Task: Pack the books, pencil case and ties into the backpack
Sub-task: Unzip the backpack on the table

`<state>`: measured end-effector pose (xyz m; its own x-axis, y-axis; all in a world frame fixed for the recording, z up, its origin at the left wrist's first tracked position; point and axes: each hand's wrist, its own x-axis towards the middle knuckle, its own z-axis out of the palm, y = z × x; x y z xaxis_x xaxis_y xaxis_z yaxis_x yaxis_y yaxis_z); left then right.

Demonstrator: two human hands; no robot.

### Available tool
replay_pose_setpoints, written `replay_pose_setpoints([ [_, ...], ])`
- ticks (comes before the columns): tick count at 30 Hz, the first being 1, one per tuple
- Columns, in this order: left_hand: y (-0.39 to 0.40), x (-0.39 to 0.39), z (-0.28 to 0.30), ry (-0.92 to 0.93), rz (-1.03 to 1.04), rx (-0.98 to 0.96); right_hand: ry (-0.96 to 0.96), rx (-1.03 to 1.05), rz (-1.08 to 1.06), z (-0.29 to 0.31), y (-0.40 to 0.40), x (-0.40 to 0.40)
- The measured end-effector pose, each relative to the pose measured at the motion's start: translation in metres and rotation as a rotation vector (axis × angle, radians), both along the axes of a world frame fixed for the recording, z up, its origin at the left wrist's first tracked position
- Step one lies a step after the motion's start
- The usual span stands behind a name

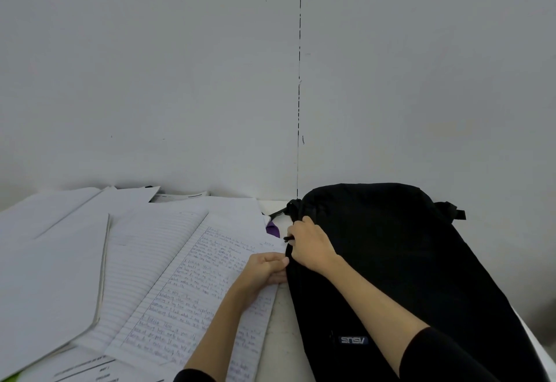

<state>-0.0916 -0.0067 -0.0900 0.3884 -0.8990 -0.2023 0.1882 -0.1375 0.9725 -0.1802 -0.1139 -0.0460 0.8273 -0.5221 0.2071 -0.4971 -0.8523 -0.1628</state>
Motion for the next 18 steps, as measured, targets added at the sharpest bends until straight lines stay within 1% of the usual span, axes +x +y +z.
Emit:
replay_pose_setpoints([
  [2, -0.001, 0.0, 0.0, 0.0, 0.025, 0.015, -0.101, 0.128, -0.038, 0.007, 0.0, -0.007],
  [3, -0.002, 0.0, 0.0, -0.001, 0.038, 0.024, -0.129, 0.154, -0.039, 0.011, 0.001, -0.012],
  [7, -0.003, -0.002, 0.002, -0.044, 0.064, 0.039, -0.183, 0.174, 0.047, 0.026, 0.024, -0.044],
  [10, -0.003, -0.004, 0.008, -0.082, 0.083, 0.037, -0.187, 0.259, 0.171, 0.024, 0.054, -0.071],
  [13, -0.006, -0.004, 0.011, -0.157, 0.124, 0.081, -0.1, 0.323, 0.274, 0.021, 0.078, -0.095],
  [16, -0.006, -0.017, 0.014, -0.221, 0.211, 0.164, -0.047, 0.364, 0.298, 0.022, 0.086, -0.114],
  [17, -0.002, -0.024, 0.018, -0.237, 0.199, 0.194, -0.073, 0.38, 0.291, 0.023, 0.086, -0.119],
  [18, 0.005, -0.033, 0.025, -0.255, 0.137, 0.236, -0.117, 0.398, 0.273, 0.021, 0.083, -0.123],
])
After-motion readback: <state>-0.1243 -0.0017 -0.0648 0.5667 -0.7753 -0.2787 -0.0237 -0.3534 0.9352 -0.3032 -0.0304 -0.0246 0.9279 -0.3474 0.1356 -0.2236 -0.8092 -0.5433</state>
